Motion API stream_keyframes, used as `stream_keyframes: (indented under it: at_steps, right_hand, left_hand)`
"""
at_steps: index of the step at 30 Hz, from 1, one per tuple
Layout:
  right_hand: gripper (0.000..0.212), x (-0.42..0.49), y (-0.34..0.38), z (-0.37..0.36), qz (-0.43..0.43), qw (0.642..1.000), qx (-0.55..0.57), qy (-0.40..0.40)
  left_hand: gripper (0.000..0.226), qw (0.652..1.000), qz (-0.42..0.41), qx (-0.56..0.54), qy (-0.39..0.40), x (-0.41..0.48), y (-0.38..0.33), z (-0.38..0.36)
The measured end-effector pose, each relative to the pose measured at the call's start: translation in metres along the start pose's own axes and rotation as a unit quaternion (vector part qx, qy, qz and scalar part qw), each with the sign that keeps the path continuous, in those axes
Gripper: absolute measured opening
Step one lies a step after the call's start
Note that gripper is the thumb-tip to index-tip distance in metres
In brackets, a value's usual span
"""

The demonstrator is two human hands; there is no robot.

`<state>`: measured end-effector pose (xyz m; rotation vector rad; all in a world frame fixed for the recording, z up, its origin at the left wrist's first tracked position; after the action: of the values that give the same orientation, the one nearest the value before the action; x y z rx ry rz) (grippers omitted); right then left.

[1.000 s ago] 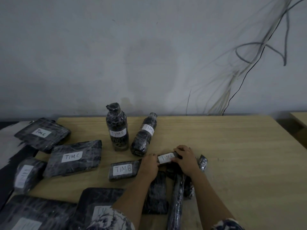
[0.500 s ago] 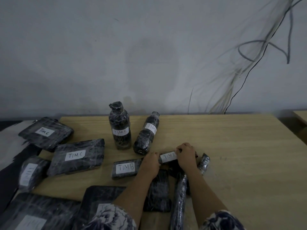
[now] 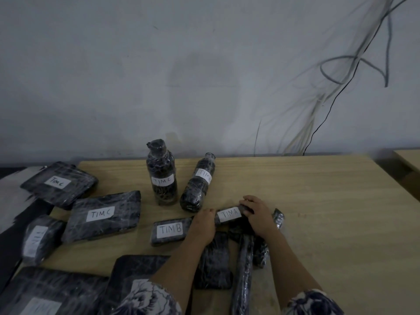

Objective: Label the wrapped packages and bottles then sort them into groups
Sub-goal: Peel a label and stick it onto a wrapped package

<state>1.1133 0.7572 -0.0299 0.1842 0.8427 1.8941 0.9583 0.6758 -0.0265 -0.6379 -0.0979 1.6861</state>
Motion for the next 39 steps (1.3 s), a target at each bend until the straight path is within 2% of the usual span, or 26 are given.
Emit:
stream_keyframes:
  at_steps: [6,13,16,18,21,24,29,33,36,39]
  right_hand:
    - [0.044,-0.003,0.010,-0.001,-0.008,0.999,-0.054,0.005]
    - [0.054,-0.014,0.024,-0.024,-0.077,0.991,-0.066,-0.086]
    - [0.064,-0.019,0.037,-0.034,-0.164,0.975,0.005,-0.149]
    - [0.060,-0.019,0.045,-0.041,-0.202,0.969,0.021,-0.142]
    - [0.049,-0.012,0.048,-0.053,-0.111,0.990,-0.031,-0.078]
    - [0.051,-0.006,0.047,-0.055,-0.052,0.995,-0.081,-0.029]
    - [0.056,-0.008,0.053,-0.048,-0.034,0.992,-0.116,0.020]
    - [0.028,-0.015,0.056,-0.035,-0.027,0.982,-0.184,0.032]
    - [0.019,-0.023,0.059,-0.025,-0.020,0.976,-0.217,0.030]
    - [0.013,-0.029,0.065,-0.020,-0.023,0.973,-0.231,0.019]
  left_hand:
    - [0.048,0.999,-0.016,0.034,-0.035,-0.006,0.000,-0.003]
    - [0.058,0.996,0.002,0.076,-0.053,-0.009,-0.005,-0.009]
    - [0.058,0.993,0.040,0.091,-0.069,-0.011,-0.006,-0.010]
    - [0.060,0.991,0.063,0.100,-0.069,-0.011,-0.007,-0.011]
    - [0.054,0.986,0.089,0.124,-0.065,-0.009,-0.008,-0.009]
    - [0.045,0.979,0.093,0.170,-0.055,-0.013,-0.010,-0.002]
    - [0.053,0.978,0.082,0.178,-0.065,-0.019,-0.008,-0.006]
    - [0.057,0.985,0.081,0.122,-0.087,-0.028,-0.014,-0.007]
    - [0.061,0.986,0.084,0.097,-0.109,-0.039,-0.021,-0.001]
    - [0.061,0.978,0.056,0.133,-0.153,-0.045,-0.019,0.001]
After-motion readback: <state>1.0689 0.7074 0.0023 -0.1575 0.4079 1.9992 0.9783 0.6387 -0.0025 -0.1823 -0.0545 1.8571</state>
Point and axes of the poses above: each hand's wrist, its own x-axis towards the middle knuckle, its own z-axis out of the back of the hand, y = z × x, the point moved 1 cm from there along x, towards the middle knuckle, and after that the axes turned 10 degrees about y, right-handed, at the moved point
